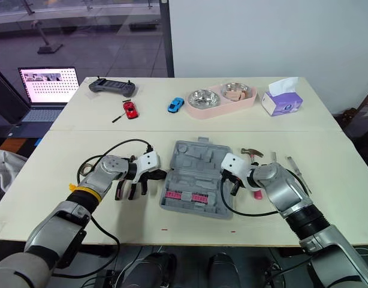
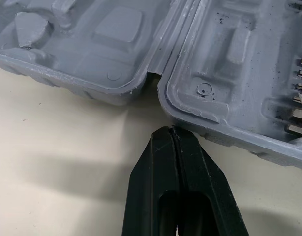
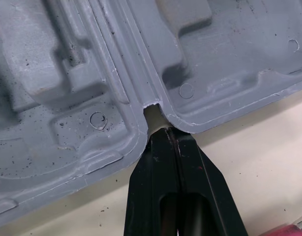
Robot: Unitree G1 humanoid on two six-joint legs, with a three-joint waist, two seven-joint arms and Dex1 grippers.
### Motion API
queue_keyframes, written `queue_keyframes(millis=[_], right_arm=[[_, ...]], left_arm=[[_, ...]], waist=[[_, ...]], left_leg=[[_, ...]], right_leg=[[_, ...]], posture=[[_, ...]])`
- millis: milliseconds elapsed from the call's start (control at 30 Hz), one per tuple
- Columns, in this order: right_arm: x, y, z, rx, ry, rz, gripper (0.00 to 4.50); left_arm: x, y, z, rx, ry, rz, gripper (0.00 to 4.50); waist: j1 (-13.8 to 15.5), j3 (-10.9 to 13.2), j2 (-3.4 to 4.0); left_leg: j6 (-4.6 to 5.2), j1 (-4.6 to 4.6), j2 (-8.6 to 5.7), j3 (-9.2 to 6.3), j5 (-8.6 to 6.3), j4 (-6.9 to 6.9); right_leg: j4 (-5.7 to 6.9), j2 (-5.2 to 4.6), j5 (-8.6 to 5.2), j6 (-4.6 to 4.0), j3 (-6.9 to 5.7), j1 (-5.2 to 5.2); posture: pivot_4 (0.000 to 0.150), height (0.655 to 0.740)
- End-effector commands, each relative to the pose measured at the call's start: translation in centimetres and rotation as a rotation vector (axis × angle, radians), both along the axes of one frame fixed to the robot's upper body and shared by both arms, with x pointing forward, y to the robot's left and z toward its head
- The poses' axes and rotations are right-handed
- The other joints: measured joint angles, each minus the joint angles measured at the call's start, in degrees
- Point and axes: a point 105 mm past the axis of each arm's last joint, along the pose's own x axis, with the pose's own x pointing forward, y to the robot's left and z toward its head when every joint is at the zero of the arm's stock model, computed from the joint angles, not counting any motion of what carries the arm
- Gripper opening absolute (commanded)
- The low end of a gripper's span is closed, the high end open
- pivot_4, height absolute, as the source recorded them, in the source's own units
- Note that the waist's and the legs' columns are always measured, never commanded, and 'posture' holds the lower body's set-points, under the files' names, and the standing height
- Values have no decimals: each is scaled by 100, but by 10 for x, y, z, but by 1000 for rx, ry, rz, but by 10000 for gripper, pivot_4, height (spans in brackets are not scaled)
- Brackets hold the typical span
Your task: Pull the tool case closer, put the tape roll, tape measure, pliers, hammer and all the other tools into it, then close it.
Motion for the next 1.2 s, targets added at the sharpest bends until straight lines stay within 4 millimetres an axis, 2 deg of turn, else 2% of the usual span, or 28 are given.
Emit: queue_keyframes(millis=[33,133,367,533,633,900,1033,1200], right_arm=[[-3,22,12,40,-25,82,0],[-10,28,15,56,-21,110,0],[-39,32,11,75,27,126,0],[-60,35,3,91,73,140,0],[-72,37,0,98,100,150,0],[-77,35,-2,104,108,112,0],[-78,34,-2,105,108,102,0],[-86,27,0,109,117,66,0]], left_arm=[[-11,-11,-5,-8,14,-54,176],[-17,-10,-5,-4,16,-72,176],[-57,-5,-9,-46,100,-125,176],[-92,2,-16,-20,163,-188,176],[-106,2,-19,-20,196,-202,176],[-94,16,-24,60,168,-151,176],[-94,8,-19,47,162,-183,176],[-104,0,-22,55,180,-235,176]], waist=[[0,-1,1],[-5,-1,2],[-33,-4,8],[-4,-6,11],[13,-7,12],[20,-7,13],[20,-7,13],[39,-7,13]], left_leg=[[0,0,0,0,0,0],[0,0,0,0,-1,-1],[5,-1,2,0,-5,-3],[5,1,3,-1,-6,-3],[6,1,4,-1,-7,-4],[7,3,4,-1,-8,-3],[7,3,4,-1,-8,-3],[8,2,3,-1,-9,-3]], right_leg=[[0,0,0,0,0,0],[1,0,0,0,1,-2],[-3,1,-1,-1,5,-3],[-2,0,-1,-1,5,-2],[-3,0,-1,-1,5,-2],[-4,-1,-2,0,4,-1],[-4,-1,-2,0,4,0],[-6,-2,-2,1,4,1]], posture=[[1500,7370],[1500,7370],[1500,7370],[1500,7370],[1500,7370],[1500,7370],[1500,7370],[1500,7370]])
